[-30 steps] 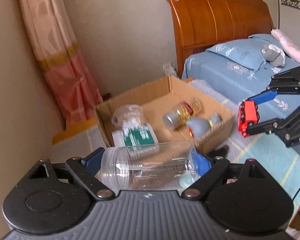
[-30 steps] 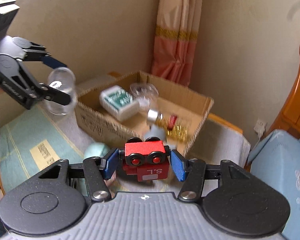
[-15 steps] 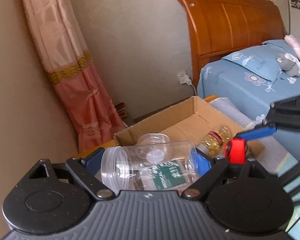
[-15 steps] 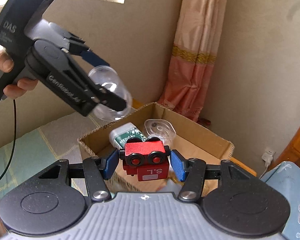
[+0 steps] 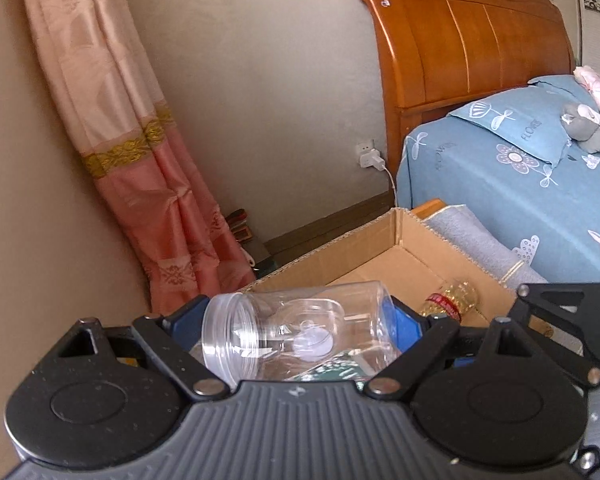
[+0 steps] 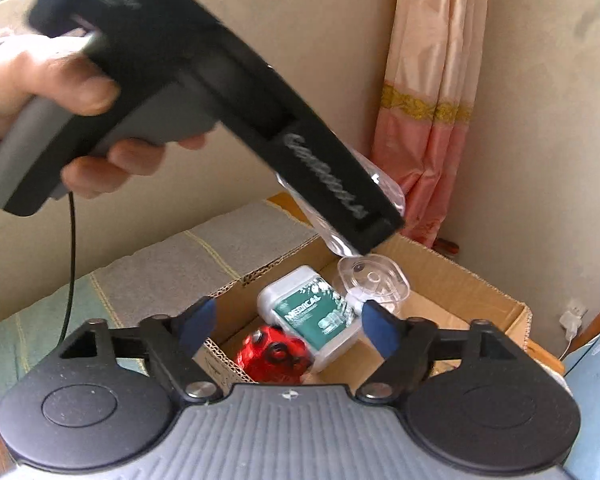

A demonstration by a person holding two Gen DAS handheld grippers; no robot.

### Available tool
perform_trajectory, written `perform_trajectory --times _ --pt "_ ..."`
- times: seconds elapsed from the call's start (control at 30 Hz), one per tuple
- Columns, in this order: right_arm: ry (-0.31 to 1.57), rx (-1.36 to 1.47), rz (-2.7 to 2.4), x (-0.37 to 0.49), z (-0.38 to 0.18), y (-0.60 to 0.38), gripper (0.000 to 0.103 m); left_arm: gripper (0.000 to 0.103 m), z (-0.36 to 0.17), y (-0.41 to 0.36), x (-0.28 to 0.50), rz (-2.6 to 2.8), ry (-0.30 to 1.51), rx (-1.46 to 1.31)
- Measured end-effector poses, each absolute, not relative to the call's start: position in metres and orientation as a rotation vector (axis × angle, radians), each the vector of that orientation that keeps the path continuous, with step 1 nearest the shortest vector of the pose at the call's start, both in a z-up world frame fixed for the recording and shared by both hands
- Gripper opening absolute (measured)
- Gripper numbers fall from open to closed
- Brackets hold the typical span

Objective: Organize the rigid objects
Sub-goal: 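Carry the cup and red robot over the box and open both tools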

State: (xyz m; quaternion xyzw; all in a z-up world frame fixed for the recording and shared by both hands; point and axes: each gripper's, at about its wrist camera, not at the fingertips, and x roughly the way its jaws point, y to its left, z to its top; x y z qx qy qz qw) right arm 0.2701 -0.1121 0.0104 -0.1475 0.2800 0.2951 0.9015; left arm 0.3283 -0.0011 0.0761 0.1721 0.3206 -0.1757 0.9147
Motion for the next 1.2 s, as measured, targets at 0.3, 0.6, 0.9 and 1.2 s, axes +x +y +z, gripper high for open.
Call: perform_trajectory --times 0.3,0.6,0.9,1.2 --pt "0.622 -0.256 0.520 0.266 0.008 -0.150 0.098 0.090 0.062 -0.033 0.357 -0.438 0.723 0.343" --pt "0.645 -0.240 0.450 0.257 0.004 -0.171 0.098 0.090 0.043 -0.073 0.385 -0.479 0.775 0.315" --pt "0.639 -0.227 0.423 0.248 0.004 -0.183 0.100 0.094 0.029 -0.089 0.403 -0.470 0.800 0.273" --pt "0.643 -0.211 0.410 0.235 0.007 -0.186 0.103 0.097 0.040 -0.082 0.385 -0.457 0.799 0.306"
